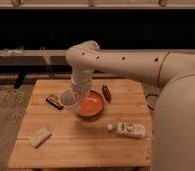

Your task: Place the ceramic cup in the ceramic bowl

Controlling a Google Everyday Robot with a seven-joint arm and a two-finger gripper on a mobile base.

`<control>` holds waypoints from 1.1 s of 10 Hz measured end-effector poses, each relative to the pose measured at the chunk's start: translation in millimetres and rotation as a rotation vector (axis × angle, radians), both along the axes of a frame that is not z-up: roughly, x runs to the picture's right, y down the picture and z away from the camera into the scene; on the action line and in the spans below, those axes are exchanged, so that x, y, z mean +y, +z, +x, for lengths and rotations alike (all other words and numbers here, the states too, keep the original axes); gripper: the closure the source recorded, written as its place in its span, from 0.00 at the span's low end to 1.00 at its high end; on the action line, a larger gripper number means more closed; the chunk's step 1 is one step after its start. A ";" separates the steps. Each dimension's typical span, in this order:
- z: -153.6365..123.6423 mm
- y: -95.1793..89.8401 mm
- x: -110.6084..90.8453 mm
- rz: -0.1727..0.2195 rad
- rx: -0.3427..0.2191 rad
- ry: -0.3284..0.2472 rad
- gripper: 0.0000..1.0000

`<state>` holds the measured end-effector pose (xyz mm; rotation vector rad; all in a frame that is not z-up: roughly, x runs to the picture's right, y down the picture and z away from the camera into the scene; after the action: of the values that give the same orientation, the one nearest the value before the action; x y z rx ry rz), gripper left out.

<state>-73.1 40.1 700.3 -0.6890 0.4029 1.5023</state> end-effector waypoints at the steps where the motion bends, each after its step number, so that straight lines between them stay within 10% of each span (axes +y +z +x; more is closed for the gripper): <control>1: 13.6 8.7 -11.2 0.031 0.024 0.031 1.00; 4: 41.4 38.6 -25.6 0.077 0.090 0.105 0.87; 11: 63.2 106.4 9.0 -0.033 0.233 0.209 0.21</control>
<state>-9.9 49.1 806.7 -0.5977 0.5463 1.7858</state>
